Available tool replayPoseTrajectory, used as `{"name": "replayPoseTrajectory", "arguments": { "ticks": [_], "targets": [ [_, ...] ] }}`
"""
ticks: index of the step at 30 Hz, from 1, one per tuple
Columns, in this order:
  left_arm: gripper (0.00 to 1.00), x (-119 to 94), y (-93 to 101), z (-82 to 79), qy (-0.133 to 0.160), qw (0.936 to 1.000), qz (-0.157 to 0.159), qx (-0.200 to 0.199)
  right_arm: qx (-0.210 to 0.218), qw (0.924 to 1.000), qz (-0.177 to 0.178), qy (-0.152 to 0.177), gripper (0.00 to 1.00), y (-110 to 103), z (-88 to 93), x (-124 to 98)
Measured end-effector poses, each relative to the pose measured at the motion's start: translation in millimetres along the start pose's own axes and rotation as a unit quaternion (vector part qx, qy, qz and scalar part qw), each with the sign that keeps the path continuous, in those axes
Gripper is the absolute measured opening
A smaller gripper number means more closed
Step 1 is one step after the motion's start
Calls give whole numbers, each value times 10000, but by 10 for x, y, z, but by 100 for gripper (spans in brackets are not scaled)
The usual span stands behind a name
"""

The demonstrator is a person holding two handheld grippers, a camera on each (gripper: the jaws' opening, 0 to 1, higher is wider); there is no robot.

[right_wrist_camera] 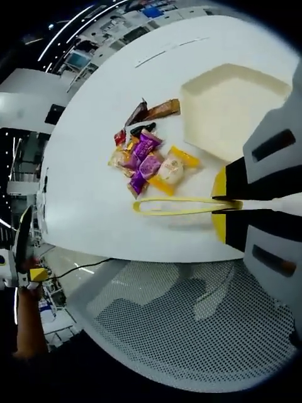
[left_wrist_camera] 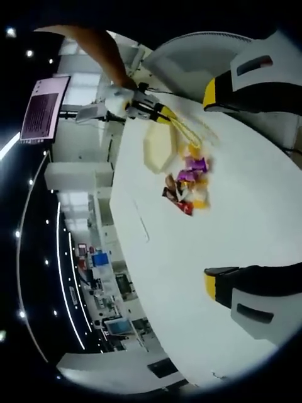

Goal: Place the target food into the container with the food tongs after gripping and lifting it, then release it inside without dropping or visibly crushing the food.

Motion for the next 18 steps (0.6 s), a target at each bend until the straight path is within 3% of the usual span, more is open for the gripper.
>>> {"name": "replayPoseTrajectory", "arguments": {
  "ticks": [12, 18],
  "targets": [
    [97, 85, 11, -147, 85, 9994, 319, 80, 104, 9994, 63, 320, 1, 107, -296, -207],
    [92, 150, 132, -309, 296, 9963, 807, 64, 160, 9970, 38, 760, 2, 207, -549, -418]
  ]
}}
Point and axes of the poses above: the point that each gripper's makers call its tool centre point, and the gripper's own axes: x roughly forward along the fingers, y roughly to its right, z roughly out of its underside, the point moved 5 cm from there along -x, roughly backward along the fingers, and after that the axes turned 5 degrees about -z, right-handed, at the moved point
